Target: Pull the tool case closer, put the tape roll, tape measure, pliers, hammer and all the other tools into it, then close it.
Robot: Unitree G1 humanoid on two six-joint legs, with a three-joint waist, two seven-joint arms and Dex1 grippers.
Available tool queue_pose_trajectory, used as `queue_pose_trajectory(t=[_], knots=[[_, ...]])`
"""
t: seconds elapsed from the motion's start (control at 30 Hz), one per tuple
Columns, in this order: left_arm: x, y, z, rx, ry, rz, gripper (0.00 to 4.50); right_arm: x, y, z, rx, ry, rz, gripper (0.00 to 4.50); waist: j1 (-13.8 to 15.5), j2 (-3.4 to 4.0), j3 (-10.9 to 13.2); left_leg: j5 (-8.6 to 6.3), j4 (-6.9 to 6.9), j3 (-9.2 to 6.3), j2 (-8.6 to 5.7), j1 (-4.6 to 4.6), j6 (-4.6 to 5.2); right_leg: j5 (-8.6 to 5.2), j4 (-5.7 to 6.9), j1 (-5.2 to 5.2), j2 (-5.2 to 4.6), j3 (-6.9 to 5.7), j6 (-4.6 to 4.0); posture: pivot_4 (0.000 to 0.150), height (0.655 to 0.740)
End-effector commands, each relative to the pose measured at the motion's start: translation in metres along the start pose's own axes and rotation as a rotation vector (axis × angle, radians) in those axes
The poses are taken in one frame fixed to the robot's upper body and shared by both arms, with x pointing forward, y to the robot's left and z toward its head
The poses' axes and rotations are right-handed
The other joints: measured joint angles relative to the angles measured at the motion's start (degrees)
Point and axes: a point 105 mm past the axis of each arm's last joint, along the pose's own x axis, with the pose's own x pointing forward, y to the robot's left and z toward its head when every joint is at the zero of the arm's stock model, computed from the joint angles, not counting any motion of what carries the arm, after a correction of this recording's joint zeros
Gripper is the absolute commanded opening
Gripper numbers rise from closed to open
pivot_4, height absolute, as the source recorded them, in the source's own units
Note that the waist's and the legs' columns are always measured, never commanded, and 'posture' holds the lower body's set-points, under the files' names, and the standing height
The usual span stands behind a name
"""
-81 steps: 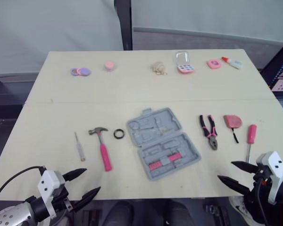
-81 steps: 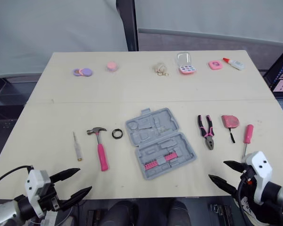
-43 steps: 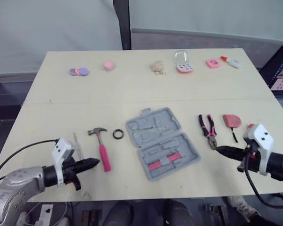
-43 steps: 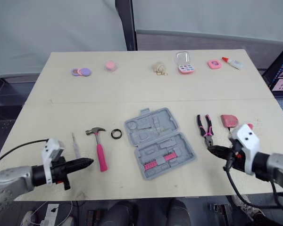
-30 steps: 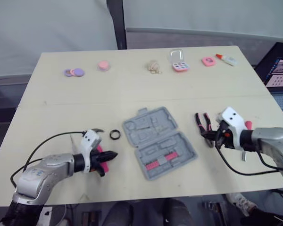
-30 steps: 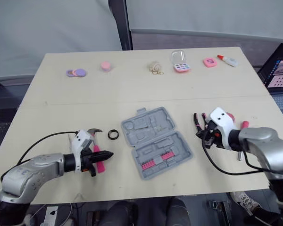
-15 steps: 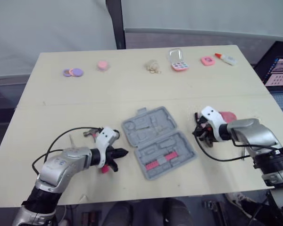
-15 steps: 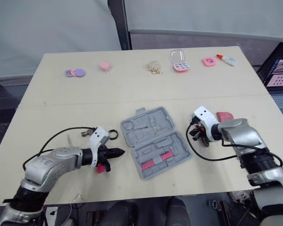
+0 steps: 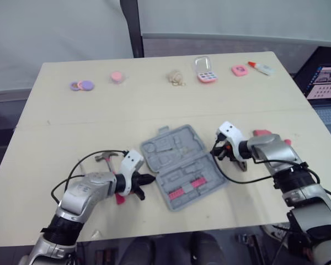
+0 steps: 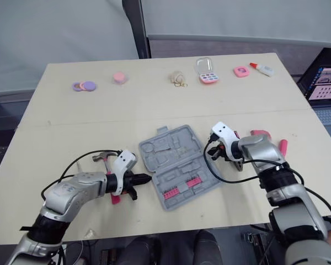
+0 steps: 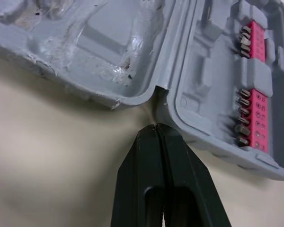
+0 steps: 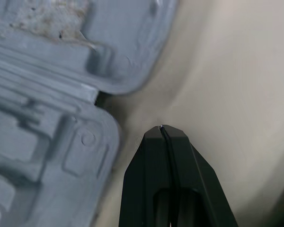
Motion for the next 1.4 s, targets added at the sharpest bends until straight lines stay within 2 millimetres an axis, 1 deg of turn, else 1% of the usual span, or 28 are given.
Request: queue_pose_trajectory(t=[0.03, 0.3, 0.47, 0.63, 0.83, 1.1, 1.4], knots=[[0.002, -0.003, 0.007, 0.032, -0.022, -0.009, 0.06, -0.002, 0.0, 0.011, -0.027, -0.029, 0.012, 0.01, 0.0, 0.0, 0.0, 0.0, 0.02, -0.02, 0.0, 0.0, 0.0, 0.0, 0.03, 0.0, 0.0, 0.0, 0.0, 0.15, 0.74], [0.008, -0.005, 0.009, 0.037, -0.04, -0.015, 0.06, 0.003, 0.009, 0.013, -0.034, -0.046, 0.056, 0.01, -0.2, 0.0, 0.0, -0.02, 0.07, -0.07, 0.0, 0.01, -0.04, 0.0, 0.17, -0.02, 0.0, 0.0, 0.0, 0.15, 0.74], [0.014, -0.006, 0.01, 0.047, -0.042, -0.023, 0.06, 0.004, 0.015, 0.008, -0.029, -0.035, 0.078, 0.01, 0.0, 0.0, 0.0, -0.02, 0.1, -0.08, 0.0, 0.01, -0.04, 0.0, 0.2, -0.03, 0.0, 0.0, 0.0, 0.15, 0.74], [0.011, -0.004, 0.005, 0.055, -0.03, -0.02, 0.06, 0.001, 0.023, 0.003, -0.024, -0.023, 0.102, 0.01, 0.0, 0.0, 0.0, -0.02, 0.1, -0.08, 0.0, 0.01, -0.04, 0.0, 0.2, -0.03, 0.0, 0.0, 0.0, 0.15, 0.74], [0.008, -0.003, 0.001, 0.055, -0.021, -0.017, 0.06, -0.003, 0.038, -0.005, -0.021, -0.008, 0.13, 0.01, 0.0, 0.0, 0.0, -0.03, 0.11, -0.11, 0.0, 0.0, -0.06, 0.0, 0.22, -0.02, 0.0, 0.0, 0.0, 0.15, 0.74], [0.0, -0.005, -0.004, 0.043, -0.004, -0.027, 0.06, -0.009, 0.066, -0.019, -0.01, 0.014, 0.163, 0.01, 0.1, -0.01, 0.0, -0.04, 0.11, -0.12, 0.0, 0.01, -0.06, 0.0, 0.23, -0.02, 0.0, 0.01, 0.0, 0.15, 0.74], [-0.012, -0.012, -0.018, 0.008, 0.053, -0.059, 0.06, -0.019, 0.092, -0.035, 0.029, 0.038, 0.171, 0.01, 0.3, -0.03, 0.0, -0.05, 0.11, -0.14, -0.01, 0.02, -0.08, 0.0, 0.25, -0.02, 0.0, 0.04, 0.0, 0.15, 0.74]])
